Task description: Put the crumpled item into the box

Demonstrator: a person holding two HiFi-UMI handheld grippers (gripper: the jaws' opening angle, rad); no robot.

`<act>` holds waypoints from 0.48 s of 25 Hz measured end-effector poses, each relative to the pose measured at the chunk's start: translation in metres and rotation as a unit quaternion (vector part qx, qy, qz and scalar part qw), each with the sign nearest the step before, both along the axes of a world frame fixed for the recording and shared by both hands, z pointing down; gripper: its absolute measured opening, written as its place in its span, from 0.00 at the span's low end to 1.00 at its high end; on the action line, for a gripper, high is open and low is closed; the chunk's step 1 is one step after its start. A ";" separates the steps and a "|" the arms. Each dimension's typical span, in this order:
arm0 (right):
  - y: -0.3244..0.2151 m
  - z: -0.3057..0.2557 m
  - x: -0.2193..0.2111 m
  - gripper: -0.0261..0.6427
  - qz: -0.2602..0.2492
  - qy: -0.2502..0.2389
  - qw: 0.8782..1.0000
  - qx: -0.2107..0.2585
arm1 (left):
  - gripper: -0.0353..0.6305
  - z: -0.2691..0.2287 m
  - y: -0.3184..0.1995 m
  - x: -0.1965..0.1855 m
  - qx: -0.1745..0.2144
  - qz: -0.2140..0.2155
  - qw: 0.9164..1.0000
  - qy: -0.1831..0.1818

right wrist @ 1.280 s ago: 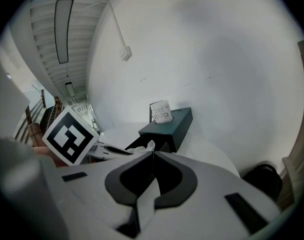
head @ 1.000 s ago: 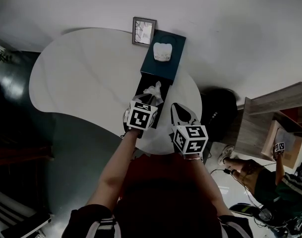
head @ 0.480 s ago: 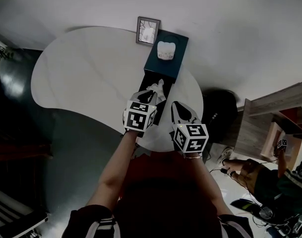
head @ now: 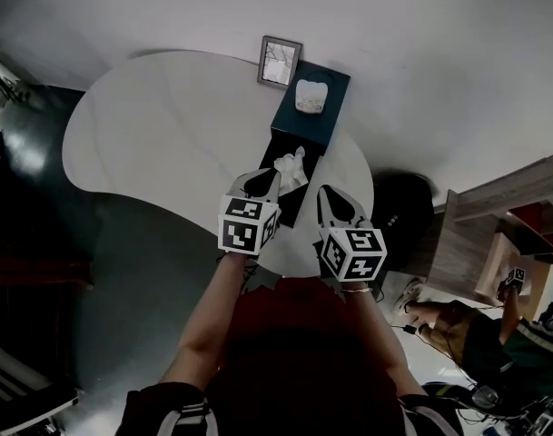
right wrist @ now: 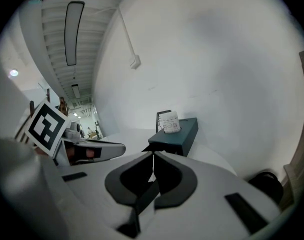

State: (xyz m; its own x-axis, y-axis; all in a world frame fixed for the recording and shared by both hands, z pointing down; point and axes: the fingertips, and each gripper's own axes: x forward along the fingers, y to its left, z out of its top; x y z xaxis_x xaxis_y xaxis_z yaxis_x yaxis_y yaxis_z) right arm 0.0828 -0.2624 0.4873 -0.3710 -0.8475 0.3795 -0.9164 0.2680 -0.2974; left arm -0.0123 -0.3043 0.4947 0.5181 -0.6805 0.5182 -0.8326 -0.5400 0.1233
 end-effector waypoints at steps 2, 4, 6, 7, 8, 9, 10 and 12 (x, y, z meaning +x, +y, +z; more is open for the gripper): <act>0.001 -0.004 -0.001 0.06 -0.001 -0.001 1.000 0.005 | 0.09 -0.006 0.004 -0.006 0.007 -0.007 1.000 0.006; 0.001 -0.010 -0.002 0.06 -0.002 -0.003 1.000 0.010 | 0.09 -0.014 0.008 -0.010 0.017 -0.014 1.000 0.013; 0.001 -0.016 -0.003 0.06 -0.003 -0.005 1.000 0.018 | 0.09 -0.021 0.011 -0.015 0.027 -0.021 0.999 0.019; 0.002 -0.018 -0.004 0.06 -0.003 -0.006 1.000 0.021 | 0.09 -0.024 0.013 -0.018 0.031 -0.025 0.999 0.022; 0.002 -0.020 -0.005 0.06 -0.004 -0.007 1.000 0.024 | 0.09 -0.027 0.015 -0.020 0.035 -0.028 0.999 0.024; 0.003 -0.022 -0.005 0.06 -0.005 -0.007 1.000 0.027 | 0.09 -0.029 0.018 -0.023 0.039 -0.031 0.998 0.025; 0.004 -0.024 -0.006 0.06 -0.007 -0.007 1.000 0.029 | 0.09 -0.031 0.020 -0.025 0.042 -0.034 0.998 0.026; 0.005 -0.027 -0.008 0.06 -0.010 -0.007 0.999 0.035 | 0.09 -0.034 0.024 -0.030 0.048 -0.040 0.998 0.029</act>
